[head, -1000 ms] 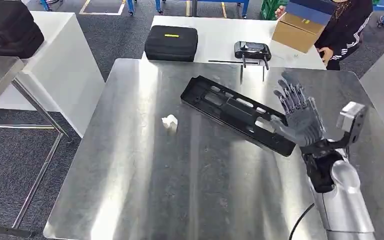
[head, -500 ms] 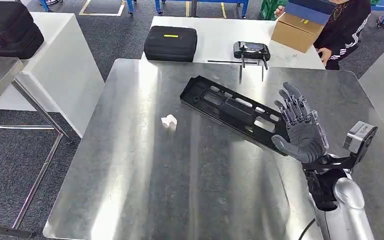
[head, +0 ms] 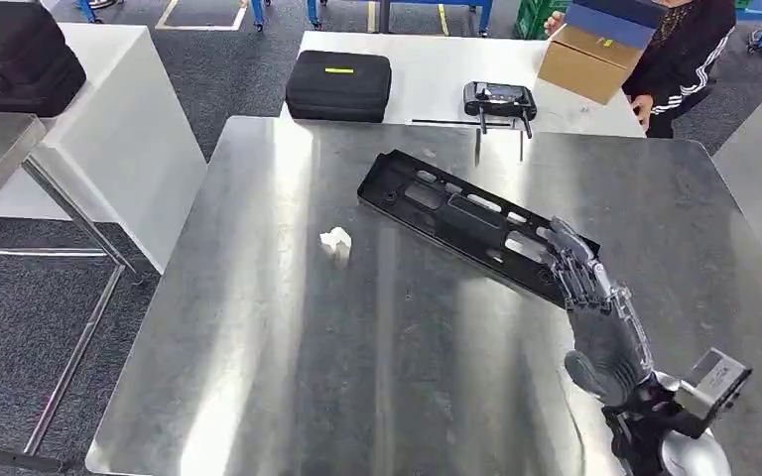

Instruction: Take the parts from the cabinet and place them on the table.

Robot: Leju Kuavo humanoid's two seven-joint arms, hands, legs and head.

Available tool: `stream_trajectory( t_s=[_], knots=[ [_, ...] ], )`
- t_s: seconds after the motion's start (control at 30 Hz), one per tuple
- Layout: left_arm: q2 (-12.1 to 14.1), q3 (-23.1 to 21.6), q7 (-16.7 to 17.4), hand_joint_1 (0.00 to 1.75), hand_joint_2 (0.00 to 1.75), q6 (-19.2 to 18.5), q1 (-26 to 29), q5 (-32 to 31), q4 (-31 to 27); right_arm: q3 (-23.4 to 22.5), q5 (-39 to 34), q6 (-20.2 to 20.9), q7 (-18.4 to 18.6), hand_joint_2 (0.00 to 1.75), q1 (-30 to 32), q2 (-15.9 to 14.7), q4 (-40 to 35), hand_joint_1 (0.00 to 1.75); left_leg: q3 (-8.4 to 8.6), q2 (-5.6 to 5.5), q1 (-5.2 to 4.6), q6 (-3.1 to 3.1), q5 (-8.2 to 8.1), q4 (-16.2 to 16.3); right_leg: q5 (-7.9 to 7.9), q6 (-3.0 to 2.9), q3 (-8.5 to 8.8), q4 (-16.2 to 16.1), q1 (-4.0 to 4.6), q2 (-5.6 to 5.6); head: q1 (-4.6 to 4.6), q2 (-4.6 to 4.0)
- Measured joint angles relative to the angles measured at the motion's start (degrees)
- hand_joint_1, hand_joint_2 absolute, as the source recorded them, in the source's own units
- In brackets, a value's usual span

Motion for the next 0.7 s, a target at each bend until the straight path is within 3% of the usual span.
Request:
stream_trajectory(
  t_s=[0.07,0.17,0.2,0.27,0.33,0.37,0.4,0.43,0.47,0.5,0.53,0.57,0.63,0.67,0.7],
  knots=[
    [0.02,0.00,0.31,0.00,0.00,0.00,0.02,-0.06,0.00,-0.61,1.92,0.00,-1.37,0.00,1.63,0.31,-3.15,0.00,0.00,-0.01,-0.22,0.30,0.10,0.06,0.22,0.31,0.03,0.00,-0.33,0.01,0.04,0.00],
    [-0.11,0.00,0.61,0.00,0.00,0.20,0.00,-0.11,0.02,-1.44,1.96,0.59,-1.24,0.00,1.81,0.57,-4.83,0.00,0.22,0.01,-0.46,1.09,1.13,-0.33,0.95,1.29,0.40,-0.28,-0.46,0.06,-0.02,0.00],
    [-0.42,0.00,0.63,0.00,0.00,0.22,-0.04,-0.11,0.07,-1.57,1.96,0.63,-1.09,0.00,1.81,0.61,-5.09,0.00,0.84,0.41,0.19,1.37,1.87,-0.84,-0.16,1.06,0.05,0.33,-0.87,0.13,-0.02,0.00],
    [-0.42,0.00,0.68,0.00,0.00,0.35,-0.10,-0.11,0.07,-1.70,2.05,0.68,-0.92,0.00,1.88,0.70,-5.33,0.00,0.05,0.40,0.35,1.84,2.56,-0.93,-5.40,0.18,-2.26,6.69,-0.72,0.18,0.50,0.00],
    [-0.57,0.00,0.81,0.00,0.00,0.35,-0.05,-0.11,0.11,-1.77,2.05,0.68,-0.92,0.00,2.09,0.76,-5.33,0.00,-1.09,0.43,0.32,1.75,3.30,-0.87,-10.60,0.10,-5.28,17.29,-0.72,0.21,0.61,0.00],
    [-0.59,0.00,0.87,0.00,0.00,0.35,-0.05,-0.11,0.13,-1.77,2.07,0.68,-0.92,0.00,2.27,0.76,-5.33,0.00,-1.59,0.43,0.32,1.62,3.68,-0.86,-11.72,0.45,-5.28,19.63,-0.73,0.21,0.66,0.00],
    [-0.63,0.00,0.94,0.00,0.00,0.35,-0.05,-0.11,0.13,-1.77,2.07,0.68,-0.92,0.00,2.37,0.79,-5.33,0.00,-2.07,0.43,0.37,1.46,4.05,-0.85,-11.78,0.93,-3.86,18.93,-0.77,0.20,0.63,0.00],
    [-0.68,0.00,0.98,0.00,0.00,0.35,-0.04,-0.11,0.13,-1.77,2.07,0.68,-0.89,0.00,2.36,0.79,-5.33,0.00,-2.49,0.42,0.49,1.20,4.38,-0.83,-11.05,1.47,-0.74,15.46,-0.85,0.19,0.66,0.00],
    [-0.72,0.00,0.98,0.00,0.00,0.33,-0.05,-0.11,0.13,-1.77,2.05,0.68,-0.89,0.00,2.34,0.81,-5.37,0.00,-2.79,0.40,0.63,0.96,4.63,-0.80,-10.09,1.96,2.61,10.96,-0.92,0.18,0.63,0.00],
    [-0.77,0.00,0.98,0.00,0.00,0.35,-0.06,-0.11,0.13,-1.77,2.07,0.68,-0.89,0.00,2.28,0.85,-5.50,0.00,-3.22,0.31,0.77,0.49,4.97,-0.59,-9.09,2.43,7.78,3.89,-0.99,0.18,0.65,0.00],
    [-0.70,0.00,0.98,0.00,0.00,0.33,-0.08,-0.11,0.13,-1.77,2.07,0.68,-0.89,0.00,2.17,0.92,-5.61,0.00,-3.45,0.28,0.60,0.09,5.17,-0.26,-10.11,2.10,10.81,-0.66,-1.05,0.26,0.74,0.00],
    [-0.74,0.00,0.98,0.00,0.00,0.35,-0.10,-0.11,0.15,-1.77,2.10,0.68,-0.89,0.00,2.34,0.96,-5.66,0.00,-3.58,0.21,0.54,-0.35,5.52,-0.35,-9.14,1.27,10.83,0.26,-0.25,0.74,0.59,0.00],
    [-0.77,0.00,0.98,0.00,0.00,0.35,-0.08,-0.11,0.15,-1.88,2.18,0.83,-0.81,0.00,2.26,0.98,-5.81,0.00,-3.61,0.09,0.41,-1.08,6.06,-0.30,-9.23,0.41,9.77,0.34,-0.08,0.87,0.41,0.00],
    [-0.74,0.00,1.01,0.00,0.00,0.37,-0.06,-0.13,0.15,-1.86,2.25,0.90,-0.76,0.00,2.38,1.03,-5.81,0.00,-3.68,0.03,0.44,-1.48,6.32,-0.37,-8.96,-0.16,9.54,0.27,-0.13,0.85,0.20,0.00],
    [-0.70,0.00,1.01,0.00,0.00,0.48,0.06,-0.13,0.17,-1.81,2.27,1.03,-0.74,0.00,2.35,1.07,-5.81,0.00,-4.02,0.00,0.82,-1.83,5.71,0.07,-8.33,-1.14,8.98,0.10,-1.26,0.67,0.17,0.00]
  ],
)
